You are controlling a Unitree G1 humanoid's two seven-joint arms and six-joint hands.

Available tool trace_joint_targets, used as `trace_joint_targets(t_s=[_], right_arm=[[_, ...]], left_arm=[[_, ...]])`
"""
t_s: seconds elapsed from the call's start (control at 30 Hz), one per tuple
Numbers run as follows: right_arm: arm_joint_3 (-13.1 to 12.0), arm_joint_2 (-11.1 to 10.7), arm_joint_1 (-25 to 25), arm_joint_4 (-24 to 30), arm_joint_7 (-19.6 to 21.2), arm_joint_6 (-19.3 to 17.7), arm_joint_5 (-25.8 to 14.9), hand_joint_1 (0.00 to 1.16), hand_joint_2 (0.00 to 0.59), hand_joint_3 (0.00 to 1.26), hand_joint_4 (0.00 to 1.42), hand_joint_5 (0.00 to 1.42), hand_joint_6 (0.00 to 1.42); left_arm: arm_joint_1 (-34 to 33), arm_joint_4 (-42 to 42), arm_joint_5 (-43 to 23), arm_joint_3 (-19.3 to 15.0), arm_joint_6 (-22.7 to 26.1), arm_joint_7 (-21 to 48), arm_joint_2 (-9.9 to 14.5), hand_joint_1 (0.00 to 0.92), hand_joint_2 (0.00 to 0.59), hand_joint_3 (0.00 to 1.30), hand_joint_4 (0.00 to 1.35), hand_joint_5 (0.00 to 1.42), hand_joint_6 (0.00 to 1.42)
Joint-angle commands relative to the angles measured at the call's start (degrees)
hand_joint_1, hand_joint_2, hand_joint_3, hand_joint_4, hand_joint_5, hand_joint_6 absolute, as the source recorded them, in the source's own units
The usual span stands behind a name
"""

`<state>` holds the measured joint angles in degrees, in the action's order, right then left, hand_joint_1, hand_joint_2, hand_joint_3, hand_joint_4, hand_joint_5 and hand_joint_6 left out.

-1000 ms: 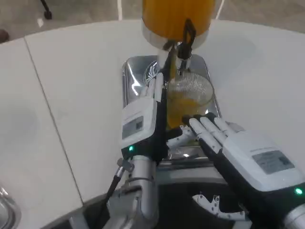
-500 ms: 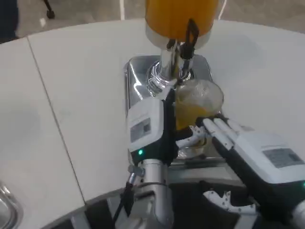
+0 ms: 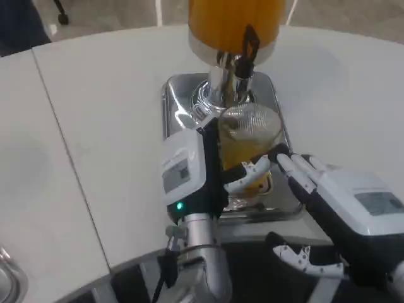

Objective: Grasp the cup under the faucet to collect the drink, then remove the cup.

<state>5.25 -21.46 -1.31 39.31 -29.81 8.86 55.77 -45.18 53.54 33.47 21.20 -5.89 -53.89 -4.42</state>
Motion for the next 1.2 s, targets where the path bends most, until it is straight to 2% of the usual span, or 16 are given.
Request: trace_joint_targets(t_s=[0.03, 0.3, 0.6, 0.9, 1.2], right_arm=[[-0.15, -0.24, 0.23, -0.59, 0.16, -0.03, -0.89, 0.58, 0.416, 0.0, 0.0, 0.0, 0.05], [0.49, 0.02, 0.95, -0.75, 1.78, -0.87, -1.63, 0.58, 0.422, 0.0, 0.0, 0.0, 0.05], [2.06, 0.75, 1.82, -1.54, 4.29, -1.85, -2.06, 0.59, 0.424, 0.0, 0.0, 0.0, 0.05], [3.0, 0.77, 1.85, -0.31, 4.46, -2.13, -1.59, 0.59, 0.425, 0.0, 0.0, 0.0, 0.06], [2.88, 0.56, 1.48, -0.04, 4.88, -2.56, -1.64, 0.6, 0.429, 0.0, 0.0, 0.0, 0.06]], left_arm=[[-1.46, 0.4, -0.73, 0.47, -1.86, -1.53, -6.22, 0.541, 0.075, 1.09, 1.07, 1.42, 1.42], [-0.24, -2.01, -0.35, 0.83, -2.38, -2.1, -4.31, 0.549, 0.074, 1.11, 1.06, 1.42, 1.42], [2.78, -8.12, 1.61, 1.15, -1.55, -1.86, 0.06, 0.558, 0.074, 1.11, 1.06, 1.42, 1.42], [5.6, -12.09, 5.19, 1.7, -1.12, -1.27, 5.45, 0.563, 0.062, 1.14, 1.07, 1.42, 1.42], [6.84, -14.79, 6.24, 0.77, -1.2, -0.09, 8.59, 0.569, 0.063, 1.15, 1.07, 1.42, 1.42]])
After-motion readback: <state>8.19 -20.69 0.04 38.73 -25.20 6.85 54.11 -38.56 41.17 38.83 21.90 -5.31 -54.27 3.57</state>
